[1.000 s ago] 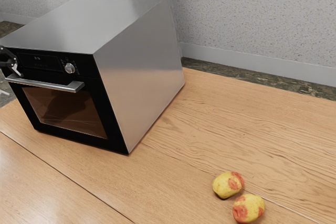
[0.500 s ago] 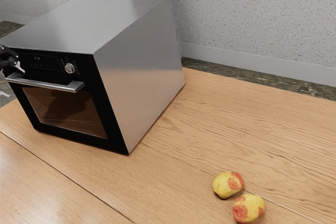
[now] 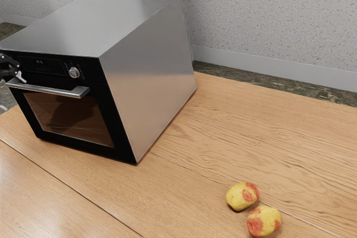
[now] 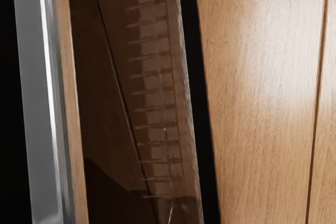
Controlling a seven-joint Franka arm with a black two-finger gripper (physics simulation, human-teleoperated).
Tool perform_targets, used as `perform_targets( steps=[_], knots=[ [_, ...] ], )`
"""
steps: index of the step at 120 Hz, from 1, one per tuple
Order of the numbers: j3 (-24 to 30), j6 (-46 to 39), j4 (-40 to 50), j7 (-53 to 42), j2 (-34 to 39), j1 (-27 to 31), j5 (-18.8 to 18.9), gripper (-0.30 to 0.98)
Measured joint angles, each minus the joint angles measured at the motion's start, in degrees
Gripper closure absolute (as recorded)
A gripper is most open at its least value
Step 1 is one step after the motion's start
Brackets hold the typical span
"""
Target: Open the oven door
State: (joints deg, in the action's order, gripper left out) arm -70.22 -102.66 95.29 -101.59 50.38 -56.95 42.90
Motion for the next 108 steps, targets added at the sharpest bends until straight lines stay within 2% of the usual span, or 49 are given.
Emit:
perform_targets(
  steps=[37,56,72,85,96,102,108],
  knots=[
    [0.5,2.8,0.3,0.0,0.1,0.7,-0.3,-0.01],
    [4.5,3.4,5.8,0.0,0.3,6.9,-1.0,0.0],
    [11.3,2.2,15.6,0.0,1.3,18.2,-1.5,0.0],
    [18.6,0.3,27.7,-0.1,5.5,30.6,-1.9,0.0],
    [22.2,-0.9,37.9,-0.4,10.2,40.0,-2.0,0.01],
    [27.4,0.1,40.1,-0.8,13.1,45.7,-3.9,0.0],
    [37.4,2.4,40.1,-1.7,15.8,54.7,-8.9,0.0]
  ],
)
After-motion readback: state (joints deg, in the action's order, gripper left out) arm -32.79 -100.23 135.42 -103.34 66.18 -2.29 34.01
